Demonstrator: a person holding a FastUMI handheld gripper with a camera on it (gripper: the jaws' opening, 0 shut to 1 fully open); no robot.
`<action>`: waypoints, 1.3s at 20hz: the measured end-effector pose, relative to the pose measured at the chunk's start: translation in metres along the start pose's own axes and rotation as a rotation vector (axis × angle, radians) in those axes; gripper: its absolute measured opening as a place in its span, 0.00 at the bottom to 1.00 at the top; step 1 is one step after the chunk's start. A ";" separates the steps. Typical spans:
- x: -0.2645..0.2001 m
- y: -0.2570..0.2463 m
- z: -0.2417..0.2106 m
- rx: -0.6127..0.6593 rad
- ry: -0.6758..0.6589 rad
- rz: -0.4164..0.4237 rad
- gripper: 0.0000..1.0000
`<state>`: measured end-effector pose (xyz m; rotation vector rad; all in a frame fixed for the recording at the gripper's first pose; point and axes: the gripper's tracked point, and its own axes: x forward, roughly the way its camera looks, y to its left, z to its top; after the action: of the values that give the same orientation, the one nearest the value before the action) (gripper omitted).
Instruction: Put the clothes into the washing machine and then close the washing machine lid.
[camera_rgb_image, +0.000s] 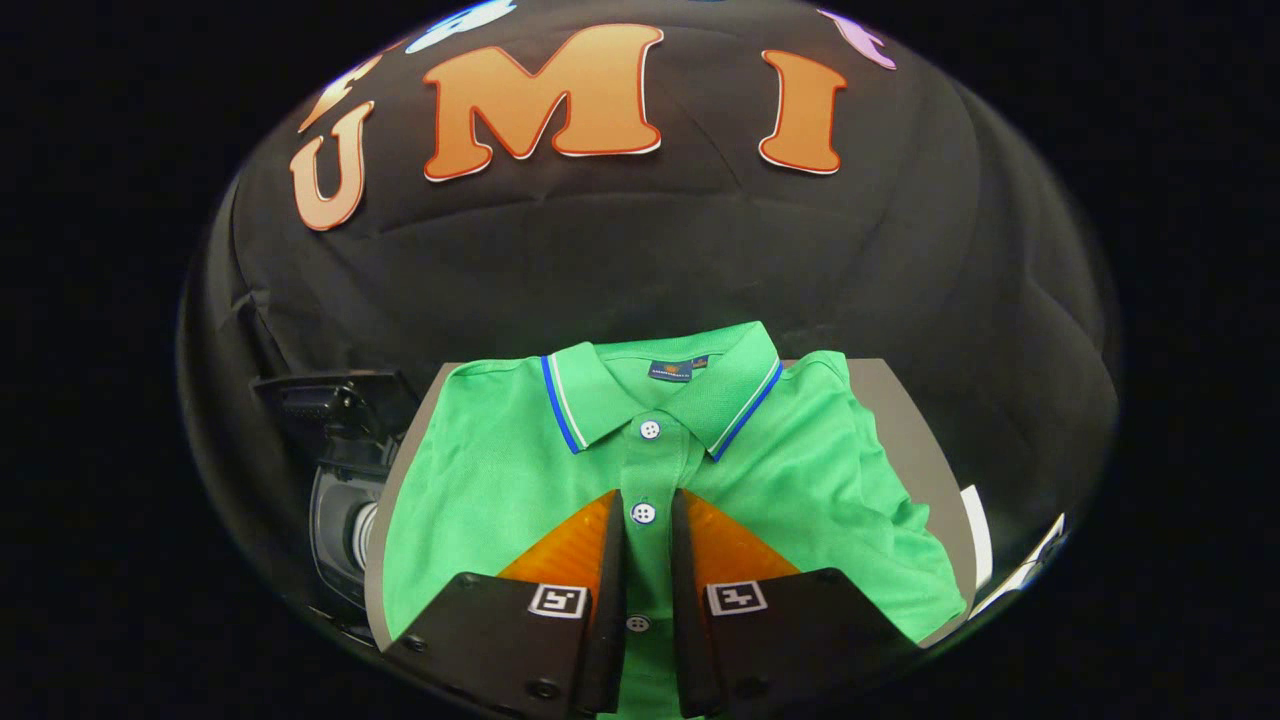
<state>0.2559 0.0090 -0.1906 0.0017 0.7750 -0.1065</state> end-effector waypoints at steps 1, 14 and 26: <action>-0.001 0.002 0.001 -0.010 0.000 -0.014 0.20; -0.054 0.010 0.040 0.065 -0.269 0.112 0.11; -0.147 0.022 0.065 0.127 -0.486 0.224 0.11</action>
<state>0.1992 0.0422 -0.0428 0.1774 0.2779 0.0573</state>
